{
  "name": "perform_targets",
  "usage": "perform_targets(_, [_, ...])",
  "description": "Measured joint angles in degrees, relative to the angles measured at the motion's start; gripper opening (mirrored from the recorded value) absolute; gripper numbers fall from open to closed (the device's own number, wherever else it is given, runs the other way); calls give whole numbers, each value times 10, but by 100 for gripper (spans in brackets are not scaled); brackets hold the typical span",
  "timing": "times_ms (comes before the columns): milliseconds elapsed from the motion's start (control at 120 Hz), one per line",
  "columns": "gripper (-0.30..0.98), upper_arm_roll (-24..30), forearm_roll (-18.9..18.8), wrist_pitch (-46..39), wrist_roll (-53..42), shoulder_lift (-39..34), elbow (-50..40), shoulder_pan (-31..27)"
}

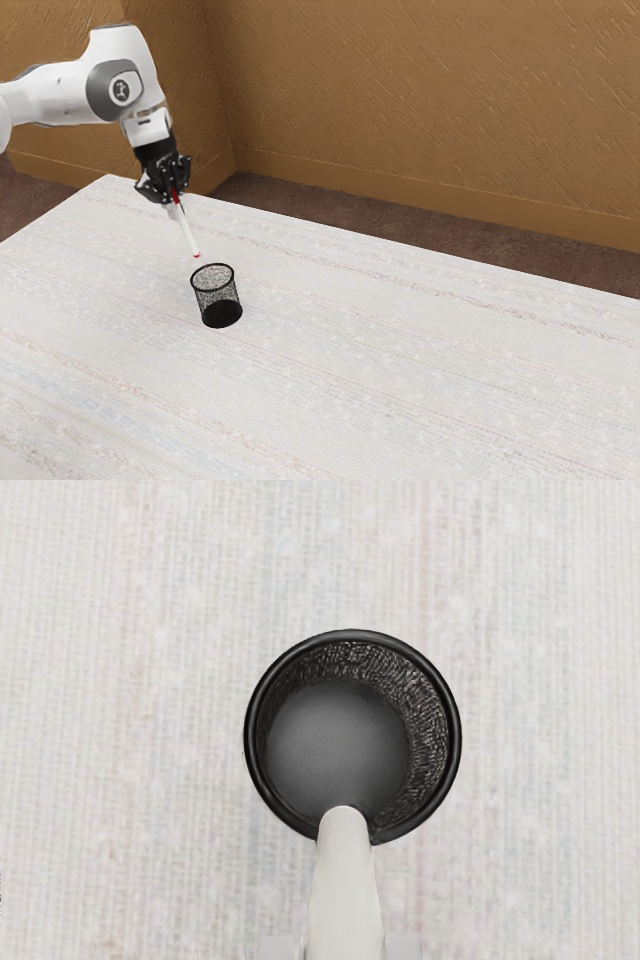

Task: Take the marker out of the pen holder and place it to the left of the pen holder.

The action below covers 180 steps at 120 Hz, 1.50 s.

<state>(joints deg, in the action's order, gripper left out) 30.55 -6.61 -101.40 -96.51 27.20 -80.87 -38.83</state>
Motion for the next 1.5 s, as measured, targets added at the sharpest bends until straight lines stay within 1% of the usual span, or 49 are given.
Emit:
perform_targets(75, [-7,-6,14,5,-11,48,47,-12])
perform_targets(142, [-7,-31,54,8,-28,75,76,-16])
perform_targets(175, [-7,-55,90,9,-38,85,82,-17])
perform_targets(242, [-7,-110,187,11,-65,104,83,-19])
perform_targets(275, [-7,-125,232,12,-79,112,81,-21])
perform_targets(317, [-7,-135,278,13,-96,118,80,-23])
perform_targets(383, [-7,-141,335,17,-121,131,78,-30])
perform_targets(442, [-7,-145,362,19,-141,143,76,-36])
perform_targets(533, [-6,-160,353,24,-169,155,74,-37])
perform_targets(642, [-5,-165,347,29,-197,171,75,-34])
perform_targets(975, [-7,-174,343,36,-259,189,77,-31])
perform_targets(1058, [12,-174,341,39,-273,189,76,-31])
perform_targets(1100, [25,-175,340,41,-282,189,76,-32])
perform_targets(1158, [35,-175,340,42,-289,189,76,-32])
perform_targets(1225, [44,-174,334,43,-296,179,75,-26])
perform_targets(1258, [48,-163,310,44,-292,146,50,-13])
perform_targets(1308, [52,-101,236,44,-269,65,-11,-11])
perform_targets(1342, [55,-62,190,44,-252,26,-37,-14])
perform_targets(1408, [58,-25,127,45,-215,-37,-69,-27])
perform_targets(1425, [59,-10,117,46,-204,-53,-75,-43])
perform_targets(1442, [60,18,109,46,-193,-67,-78,-74])
perform_targets(1500, [62,131,82,48,-148,-119,-94,-194])
